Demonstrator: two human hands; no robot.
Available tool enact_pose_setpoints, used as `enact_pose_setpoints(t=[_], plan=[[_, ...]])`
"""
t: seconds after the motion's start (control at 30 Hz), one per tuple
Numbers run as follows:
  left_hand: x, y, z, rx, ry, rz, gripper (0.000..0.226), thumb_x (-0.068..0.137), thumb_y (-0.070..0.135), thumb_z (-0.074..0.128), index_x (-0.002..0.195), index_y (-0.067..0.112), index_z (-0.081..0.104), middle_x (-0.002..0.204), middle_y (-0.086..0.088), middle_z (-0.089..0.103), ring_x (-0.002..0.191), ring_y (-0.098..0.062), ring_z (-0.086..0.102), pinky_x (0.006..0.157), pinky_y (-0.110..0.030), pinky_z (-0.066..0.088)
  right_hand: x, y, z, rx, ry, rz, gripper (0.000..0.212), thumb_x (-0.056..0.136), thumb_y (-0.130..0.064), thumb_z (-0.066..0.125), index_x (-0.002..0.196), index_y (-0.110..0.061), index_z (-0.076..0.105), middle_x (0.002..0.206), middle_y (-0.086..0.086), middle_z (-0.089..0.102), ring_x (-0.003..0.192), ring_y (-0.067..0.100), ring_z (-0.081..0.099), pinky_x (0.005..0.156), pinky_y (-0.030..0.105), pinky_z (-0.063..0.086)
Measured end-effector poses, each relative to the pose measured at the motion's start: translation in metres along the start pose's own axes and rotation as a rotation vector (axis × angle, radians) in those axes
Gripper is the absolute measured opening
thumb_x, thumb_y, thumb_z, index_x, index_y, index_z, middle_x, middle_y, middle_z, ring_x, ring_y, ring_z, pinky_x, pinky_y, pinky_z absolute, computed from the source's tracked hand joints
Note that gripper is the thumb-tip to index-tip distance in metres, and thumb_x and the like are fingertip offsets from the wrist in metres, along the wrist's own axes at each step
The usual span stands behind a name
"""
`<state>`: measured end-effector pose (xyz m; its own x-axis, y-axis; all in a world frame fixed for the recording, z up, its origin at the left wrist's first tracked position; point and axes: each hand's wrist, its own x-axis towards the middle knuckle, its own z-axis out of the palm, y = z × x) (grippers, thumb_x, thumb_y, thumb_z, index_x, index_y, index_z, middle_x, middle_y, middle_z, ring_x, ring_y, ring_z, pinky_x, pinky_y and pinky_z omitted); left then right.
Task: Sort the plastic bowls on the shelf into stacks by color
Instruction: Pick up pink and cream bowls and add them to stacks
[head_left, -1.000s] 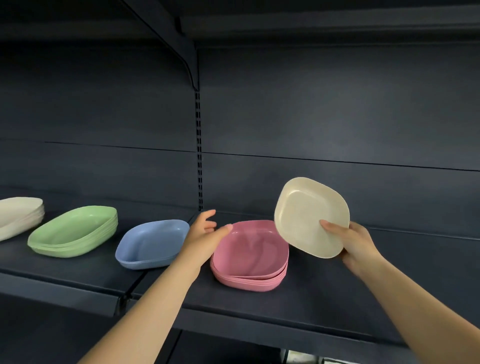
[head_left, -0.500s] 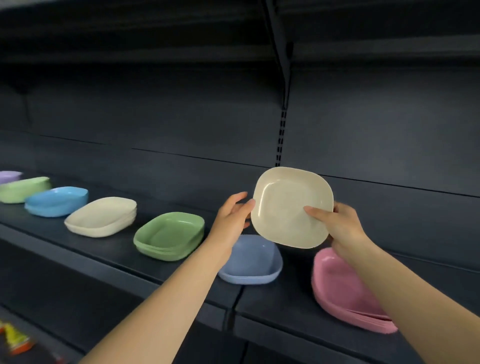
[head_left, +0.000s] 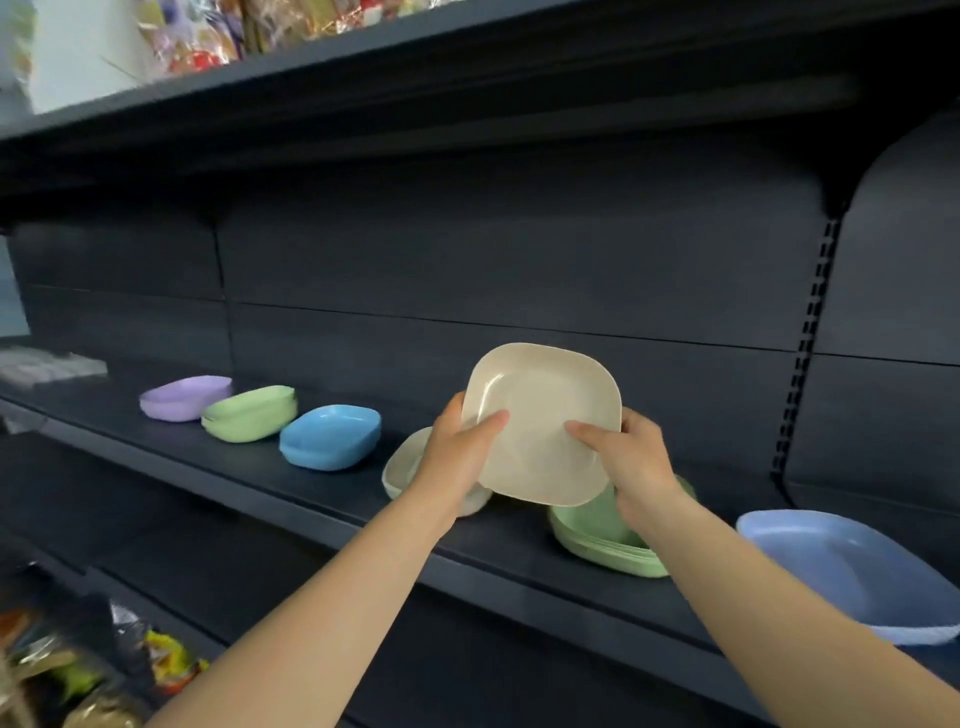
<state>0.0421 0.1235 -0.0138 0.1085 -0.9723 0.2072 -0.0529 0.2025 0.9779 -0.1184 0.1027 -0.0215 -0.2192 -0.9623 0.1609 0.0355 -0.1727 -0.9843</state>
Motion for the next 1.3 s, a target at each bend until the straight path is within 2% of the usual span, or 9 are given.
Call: enact_pose_setpoints(t=[0.1,0.3,0.5,0.57,0.7,0.9,1.07,1.17,1.3], plan=[[0.023,-0.013,-0.033,0.058,0.05,-0.05,0.032,0.092,0.026,0.054,0.124,0.025,0.05,0.112,0.006,0.059,0.096,-0.009,0.054,0.071,-0.026,0.04,0.005,0.015,0.052,0.004,0.036,-0.013,0.029,0.086,-0.008,0.062,0.11,-0.02,0.051,0.101,-0.001,0.058,0.094,0.021,0.054,0.079,0.033,0.044],[0.078,-0.042,-0.068,0.122,0.162,-0.184,0.016,0.093,0.018,0.05,0.109,0.02,0.05,0.085,0.008,0.051,0.074,-0.006,0.046,0.063,-0.025,0.037,0.035,0.053,0.12,-0.075,0.058,-0.006,0.047,0.082,-0.014,0.056,0.125,-0.03,0.048,0.119,-0.002,0.054,0.093,0.013,0.056,0.078,0.03,0.045],[0.111,-0.082,-0.083,0.194,0.097,-0.287,0.016,0.087,0.017,0.053,0.103,0.018,0.056,0.095,0.001,0.058,0.081,-0.008,0.051,0.063,-0.024,0.039,0.057,0.083,0.133,-0.263,-0.002,-0.005,0.039,0.08,-0.007,0.047,0.099,-0.04,0.051,0.117,-0.004,0.057,0.11,0.016,0.053,0.084,0.03,0.05],[0.116,-0.094,-0.083,0.184,0.053,-0.299,0.018,0.085,0.014,0.054,0.102,0.02,0.055,0.101,0.001,0.06,0.085,-0.008,0.053,0.064,-0.024,0.039,0.059,0.091,0.131,-0.259,-0.017,0.014,0.053,0.078,-0.003,0.047,0.119,-0.037,0.051,0.126,-0.003,0.054,0.11,0.015,0.054,0.083,0.026,0.046],[0.127,-0.107,-0.088,0.099,-0.043,-0.261,0.055,0.085,0.009,0.06,0.127,0.038,0.039,0.116,0.018,0.05,0.099,-0.003,0.051,0.082,-0.024,0.036,0.064,0.095,0.127,-0.306,-0.062,0.033,0.085,0.083,0.004,0.051,0.15,-0.033,0.015,0.141,-0.007,0.039,0.125,0.014,0.043,0.095,0.024,0.038],[0.134,-0.119,-0.096,0.03,-0.185,-0.187,0.055,0.085,0.003,0.061,0.121,0.043,0.051,0.119,0.023,0.051,0.098,0.013,0.047,0.08,-0.013,0.037,0.061,0.099,0.13,-0.375,-0.041,0.042,0.078,0.086,0.002,0.05,0.151,-0.026,0.015,0.14,-0.009,0.042,0.125,0.009,0.042,0.099,0.022,0.036],[0.136,-0.122,-0.097,0.023,-0.211,-0.172,0.057,0.086,0.005,0.062,0.126,0.043,0.049,0.122,0.023,0.051,0.104,0.009,0.046,0.081,-0.015,0.035,0.058,0.096,0.131,-0.364,-0.026,0.074,0.07,0.087,-0.001,0.053,0.146,-0.027,0.027,0.099,-0.026,0.05,0.097,-0.001,0.051,0.082,0.016,0.039],[0.138,-0.122,-0.097,0.034,-0.223,-0.158,0.057,0.087,0.003,0.06,0.127,0.042,0.048,0.114,0.027,0.051,0.1,0.01,0.047,0.078,-0.014,0.036,0.058,0.097,0.131,-0.363,0.002,0.093,0.071,0.087,0.0,0.055,0.147,-0.025,0.027,0.107,-0.018,0.053,0.103,0.005,0.05,0.086,0.018,0.037],[0.138,-0.122,-0.097,0.061,-0.235,-0.131,0.063,0.086,0.005,0.059,0.136,0.04,0.042,0.131,0.018,0.048,0.116,-0.004,0.045,0.091,-0.021,0.032,0.057,0.096,0.133,-0.371,0.04,0.08,0.069,0.085,-0.006,0.06,0.146,-0.022,0.032,0.12,-0.01,0.053,0.112,0.008,0.05,0.091,0.021,0.038]])
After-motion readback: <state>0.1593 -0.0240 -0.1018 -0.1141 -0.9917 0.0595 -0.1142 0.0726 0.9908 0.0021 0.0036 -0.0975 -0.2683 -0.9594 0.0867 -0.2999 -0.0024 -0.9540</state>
